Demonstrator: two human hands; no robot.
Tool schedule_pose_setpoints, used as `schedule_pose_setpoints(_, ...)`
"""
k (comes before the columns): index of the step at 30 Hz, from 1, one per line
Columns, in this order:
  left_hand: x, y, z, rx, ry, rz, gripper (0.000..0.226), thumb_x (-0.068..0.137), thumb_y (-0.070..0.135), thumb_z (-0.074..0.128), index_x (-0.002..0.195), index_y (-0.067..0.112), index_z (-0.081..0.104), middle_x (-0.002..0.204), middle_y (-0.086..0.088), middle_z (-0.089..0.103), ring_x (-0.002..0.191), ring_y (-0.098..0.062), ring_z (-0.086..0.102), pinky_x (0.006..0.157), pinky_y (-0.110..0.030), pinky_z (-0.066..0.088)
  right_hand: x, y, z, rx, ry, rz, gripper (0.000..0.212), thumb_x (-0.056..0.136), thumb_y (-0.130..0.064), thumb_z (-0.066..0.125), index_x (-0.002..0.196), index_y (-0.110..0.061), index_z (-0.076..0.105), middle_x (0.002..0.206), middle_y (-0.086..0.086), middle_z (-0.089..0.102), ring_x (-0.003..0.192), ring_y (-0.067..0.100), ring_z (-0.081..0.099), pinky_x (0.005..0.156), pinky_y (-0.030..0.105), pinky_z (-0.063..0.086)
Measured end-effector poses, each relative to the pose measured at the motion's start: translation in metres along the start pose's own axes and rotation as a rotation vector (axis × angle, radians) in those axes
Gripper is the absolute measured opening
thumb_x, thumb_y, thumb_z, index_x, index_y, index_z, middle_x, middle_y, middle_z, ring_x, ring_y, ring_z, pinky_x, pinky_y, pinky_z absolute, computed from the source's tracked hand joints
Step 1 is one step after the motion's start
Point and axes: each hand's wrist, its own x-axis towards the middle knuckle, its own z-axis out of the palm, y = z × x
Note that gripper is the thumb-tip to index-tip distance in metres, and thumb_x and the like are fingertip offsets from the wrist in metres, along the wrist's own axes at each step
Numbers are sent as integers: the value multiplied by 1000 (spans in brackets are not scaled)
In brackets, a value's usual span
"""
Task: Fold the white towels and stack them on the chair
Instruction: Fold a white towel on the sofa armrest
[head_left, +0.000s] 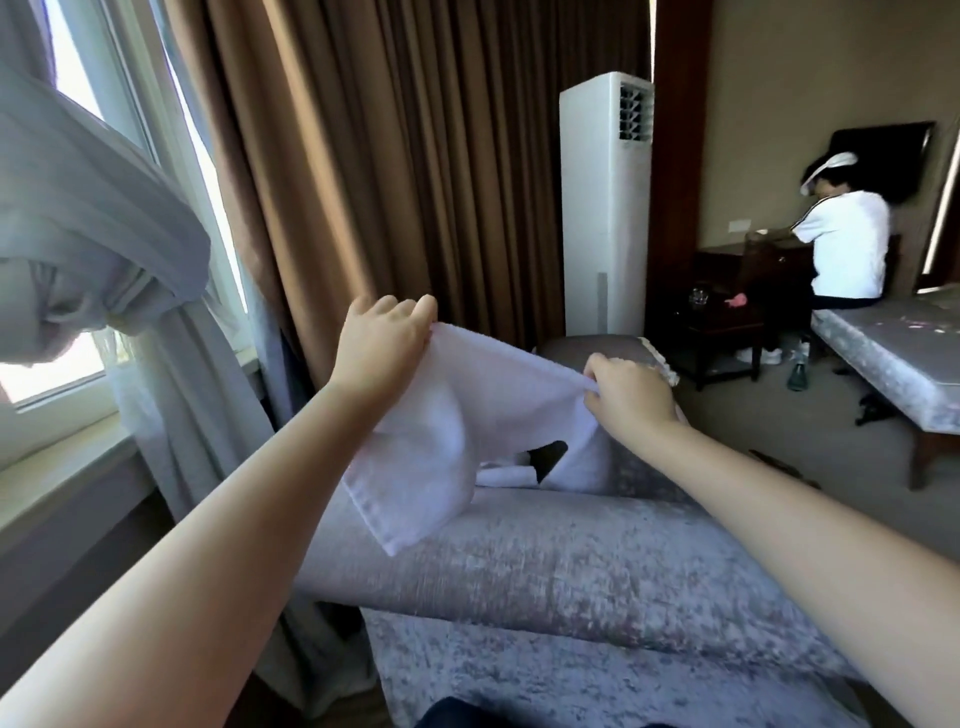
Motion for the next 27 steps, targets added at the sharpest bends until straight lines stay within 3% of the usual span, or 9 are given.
schedule_pose_setpoints(3,-25,-2,8,76,-85,40,26,66,2,80,75,12,57,54,0,53,52,-27,51,54,-31,34,0,7,-15,20,178,-40,11,80,0,55,90,-5,57,80,13,62,76,36,59,61,36,38)
schedule_pose_setpoints(8,-36,16,15,-20,-1,-34,27,64,-4,75,73,10,54,58,-3,52,54,-27,49,53,-31,33,-4,18,-58,14,407,-145,13,71,3,64,79,-4,58,68,13,57,63,33,56,56,32,30)
schedule_pose_setpoints(10,-54,36,27,-147,13,-69,23,64,-3,73,72,9,55,61,-6,55,57,-29,52,54,-33,37,-21,28,-51,37,279,-177,13,72,-1,63,82,-7,57,73,11,58,70,32,56,61,33,32)
schedule_pose_setpoints(12,-88,66,41,-262,-23,1,17,65,1,68,70,11,56,61,-7,54,55,-29,53,52,-33,37,-51,41,-28,29,-12,-186,9,80,-10,58,85,-13,51,80,6,57,78,29,54,62,33,34)
schedule_pose_setpoints(15,-152,112,57,-360,-118,116,9,66,11,61,66,13,52,62,-5,49,53,-27,49,50,-33,37,-107,54,16,31,-457,-239,20,93,-19,47,75,-23,39,71,-7,43,66,11,39,53,27,26)
schedule_pose_setpoints(18,-186,137,56,-363,-247,94,29,54,6,76,63,13,50,62,-4,46,53,-24,43,51,-34,32,-137,58,36,94,-359,-342,44,87,-20,61,67,-29,23,63,-12,26,67,14,33,52,21,19)
schedule_pose_setpoints(23,-200,151,47,-403,-249,88,27,56,2,76,65,13,53,64,-3,47,55,-23,44,52,-32,32,-145,59,37,82,-272,-392,37,74,-20,70,72,-26,34,65,-14,26,67,14,34,55,28,27)
schedule_pose_setpoints(25,-201,146,36,-563,-258,14,7,74,13,64,69,11,59,64,-2,54,54,-25,51,49,-34,41,-146,63,39,90,-275,-395,29,77,-21,66,74,-26,37,68,-15,32,69,12,35,57,22,24)
schedule_pose_setpoints(27,-186,128,24,-737,-313,-228,30,84,27,43,88,11,68,70,-1,66,60,-25,61,54,-31,47,-144,67,35,103,-329,-387,16,83,-25,58,77,-26,43,73,-15,41,74,10,39,62,22,25)
